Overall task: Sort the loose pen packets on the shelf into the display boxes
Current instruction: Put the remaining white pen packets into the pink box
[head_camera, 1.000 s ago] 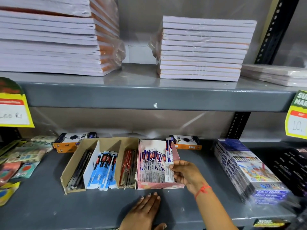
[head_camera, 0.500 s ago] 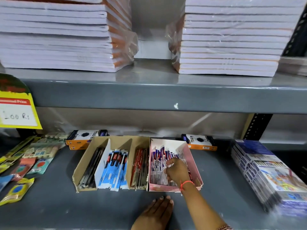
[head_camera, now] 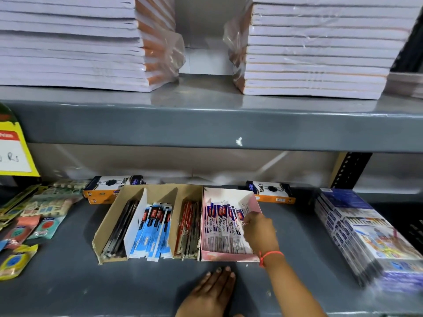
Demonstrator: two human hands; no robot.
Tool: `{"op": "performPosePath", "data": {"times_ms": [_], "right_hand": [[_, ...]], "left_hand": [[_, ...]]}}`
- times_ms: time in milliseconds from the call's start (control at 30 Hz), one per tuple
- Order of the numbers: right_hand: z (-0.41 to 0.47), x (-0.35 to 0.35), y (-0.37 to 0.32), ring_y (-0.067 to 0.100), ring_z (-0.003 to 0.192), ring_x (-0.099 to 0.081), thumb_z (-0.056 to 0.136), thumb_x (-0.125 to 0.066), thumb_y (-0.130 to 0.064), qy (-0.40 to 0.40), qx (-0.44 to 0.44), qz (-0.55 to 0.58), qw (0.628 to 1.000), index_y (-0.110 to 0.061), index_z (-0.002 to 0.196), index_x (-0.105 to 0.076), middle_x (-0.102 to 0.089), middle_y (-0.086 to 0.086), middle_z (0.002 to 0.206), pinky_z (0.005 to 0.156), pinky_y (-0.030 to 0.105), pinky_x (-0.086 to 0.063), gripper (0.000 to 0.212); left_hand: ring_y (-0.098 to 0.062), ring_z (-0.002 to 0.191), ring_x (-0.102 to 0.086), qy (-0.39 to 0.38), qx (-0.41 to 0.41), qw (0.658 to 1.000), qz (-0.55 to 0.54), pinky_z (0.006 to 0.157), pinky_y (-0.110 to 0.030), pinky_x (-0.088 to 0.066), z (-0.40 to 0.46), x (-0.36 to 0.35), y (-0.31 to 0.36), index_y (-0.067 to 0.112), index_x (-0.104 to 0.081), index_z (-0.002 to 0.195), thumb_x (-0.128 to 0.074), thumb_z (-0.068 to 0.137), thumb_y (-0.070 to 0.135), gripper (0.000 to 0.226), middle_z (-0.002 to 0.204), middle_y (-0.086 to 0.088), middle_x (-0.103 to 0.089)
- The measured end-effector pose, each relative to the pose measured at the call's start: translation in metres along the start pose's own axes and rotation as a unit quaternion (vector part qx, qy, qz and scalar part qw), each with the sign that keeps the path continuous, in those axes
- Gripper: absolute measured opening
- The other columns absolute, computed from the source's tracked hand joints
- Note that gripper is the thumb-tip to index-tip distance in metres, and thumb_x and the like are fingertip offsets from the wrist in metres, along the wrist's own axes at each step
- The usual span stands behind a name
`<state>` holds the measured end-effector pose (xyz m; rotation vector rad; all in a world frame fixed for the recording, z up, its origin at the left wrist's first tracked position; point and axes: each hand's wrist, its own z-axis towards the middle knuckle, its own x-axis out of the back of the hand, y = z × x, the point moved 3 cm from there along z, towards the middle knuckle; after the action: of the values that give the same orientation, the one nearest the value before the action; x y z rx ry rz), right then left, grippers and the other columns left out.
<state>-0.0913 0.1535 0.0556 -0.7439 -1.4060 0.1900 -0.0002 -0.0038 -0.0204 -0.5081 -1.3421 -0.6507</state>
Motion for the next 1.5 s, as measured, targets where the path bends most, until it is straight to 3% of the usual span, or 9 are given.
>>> {"op": "performPosePath", "data": {"times_ms": [200,300,567,733,967,1100,1267,1400,1500], "right_hand": [[0.002,0.032,0.025,0.034,0.085,-0.068,0.085,-0.045,0.000,0.030,-0.043,-0.050,0.997,-0.004,0.096,-0.069,-0.072,0.017,0.098,0.070,0.034,-0.055,0.027],[0.001,0.041,0.026,0.034,0.084,-0.062,0.086,-0.045,-0.005,0.093,-0.014,-0.086,0.992,-0.007,0.090,-0.069,-0.068,0.016,0.100,0.064,0.029,-0.045,0.024],[0.003,0.014,0.024,0.032,0.144,-0.016,0.088,-0.050,-0.022,-0.007,0.072,-0.329,0.942,-0.021,0.118,-0.063,-0.032,0.007,0.149,0.110,0.047,-0.031,0.033],[0.006,0.003,0.033,0.031,0.147,-0.003,0.087,-0.053,-0.040,-0.059,0.055,-0.305,0.949,-0.023,0.122,-0.061,-0.023,0.003,0.156,0.116,0.051,-0.018,0.039],[0.007,0.000,0.033,0.031,0.147,-0.003,0.082,-0.057,-0.050,-0.065,0.040,-0.279,0.957,-0.020,0.119,-0.063,-0.027,0.002,0.154,0.115,0.050,-0.019,0.049],[0.006,-0.002,0.030,0.031,0.147,-0.002,0.087,-0.053,-0.036,-0.063,0.018,-0.263,0.963,-0.014,0.127,-0.056,-0.028,0.004,0.154,0.115,0.049,-0.021,0.046],[0.007,-0.004,0.028,0.031,0.147,-0.003,0.087,-0.050,-0.035,-0.070,-0.009,-0.241,0.968,-0.012,0.129,-0.053,-0.030,0.005,0.152,0.114,0.048,-0.023,0.048],[0.008,-0.005,0.029,0.031,0.147,-0.003,0.085,-0.055,-0.039,-0.078,-0.032,-0.220,0.972,-0.012,0.130,-0.052,-0.028,0.005,0.153,0.114,0.050,-0.023,0.053],[0.009,-0.007,0.029,0.030,0.146,-0.008,0.086,-0.055,-0.035,-0.093,-0.057,-0.193,0.975,-0.009,0.134,-0.047,-0.029,0.007,0.151,0.114,0.048,-0.027,0.055]], "left_hand": [[-0.005,0.100,-0.066,-0.065,0.079,0.995,-0.019,0.111,-0.025,-0.007,0.007,0.019,-0.005,0.005,-0.026,0.145,-0.002,0.093,0.060,0.079,0.111,0.011,-0.070],[-0.008,0.101,-0.066,-0.050,0.080,0.995,-0.041,0.112,-0.024,-0.005,0.004,0.020,0.002,0.007,-0.035,0.142,-0.004,0.093,0.061,0.079,0.112,0.009,-0.070],[-0.003,0.142,-0.010,-0.049,0.045,0.997,-0.038,0.108,-0.021,-0.009,0.003,0.001,0.002,0.028,-0.066,0.117,-0.013,0.087,0.070,0.074,0.144,0.014,-0.043],[-0.008,0.141,0.015,0.005,0.060,0.998,-0.022,0.108,-0.022,-0.010,0.003,-0.001,-0.002,0.025,-0.023,0.147,-0.015,0.087,0.071,0.076,0.127,0.011,-0.061],[-0.010,0.140,0.020,0.040,0.040,0.998,0.004,0.109,-0.023,-0.005,0.002,-0.001,0.000,0.015,0.018,0.146,-0.012,0.087,0.072,0.087,0.153,0.002,0.030],[0.000,0.138,-0.023,-0.022,0.040,0.999,-0.021,0.114,-0.023,0.002,0.001,0.001,0.002,0.019,-0.029,0.145,-0.023,0.083,0.075,0.084,0.154,0.007,-0.026],[-0.007,0.142,0.012,0.001,0.065,0.998,-0.002,0.108,-0.023,-0.008,0.000,0.001,-0.003,0.016,-0.004,0.150,-0.010,0.087,0.070,0.082,0.127,0.011,-0.060],[-0.003,0.141,-0.010,-0.038,0.055,0.998,-0.014,0.108,-0.023,-0.006,-0.002,0.003,-0.001,0.023,0.004,0.150,-0.011,0.087,0.070,0.080,0.144,0.009,-0.044],[0.000,0.116,-0.054,-0.065,0.056,0.996,-0.018,0.114,-0.022,0.003,-0.004,0.007,0.002,0.018,-0.041,0.140,-0.029,0.080,0.074,0.083,0.125,0.012,-0.062]]}}
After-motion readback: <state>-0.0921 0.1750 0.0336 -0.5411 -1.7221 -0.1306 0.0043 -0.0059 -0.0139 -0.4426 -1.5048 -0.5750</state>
